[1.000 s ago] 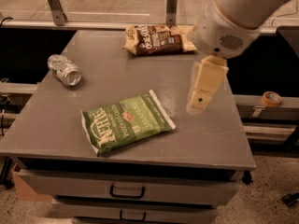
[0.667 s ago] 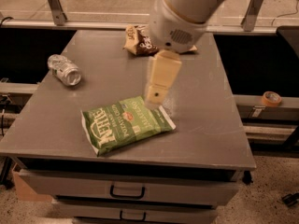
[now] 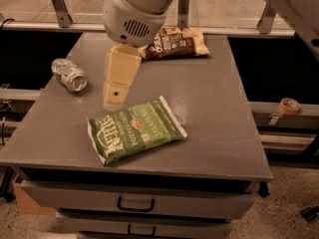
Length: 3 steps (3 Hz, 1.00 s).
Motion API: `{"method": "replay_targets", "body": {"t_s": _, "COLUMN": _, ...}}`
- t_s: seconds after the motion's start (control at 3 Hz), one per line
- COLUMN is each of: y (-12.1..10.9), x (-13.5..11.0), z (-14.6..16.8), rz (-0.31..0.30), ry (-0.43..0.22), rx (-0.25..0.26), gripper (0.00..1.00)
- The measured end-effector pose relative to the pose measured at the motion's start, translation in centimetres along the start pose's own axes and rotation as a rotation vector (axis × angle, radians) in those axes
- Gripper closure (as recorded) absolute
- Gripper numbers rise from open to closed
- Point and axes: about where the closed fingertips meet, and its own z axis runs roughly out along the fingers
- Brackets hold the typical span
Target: Place 7up can upright
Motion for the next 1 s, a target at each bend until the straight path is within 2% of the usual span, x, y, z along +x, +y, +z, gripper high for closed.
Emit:
{"method": "replay_targets", "body": {"t_s": 0.33, "y": -1.9, "x": -1.2, "z": 1.8, "rz": 0.032, "ry": -0.026, "rx": 0.025, "gripper": 0.00}}
{"method": "replay_targets", "body": {"t_s": 0.67, "y": -6.0, "x": -3.8, "z": 5.5, "rz": 0.070, "ry": -0.068, "rx": 0.045, "gripper": 0.00}}
{"method": "replay_targets", "body": {"t_s": 1.0, "y": -11.6, "x": -8.3, "z": 10.5, "rz": 0.103, "ry": -0.125, "rx": 0.063, "gripper": 0.00}}
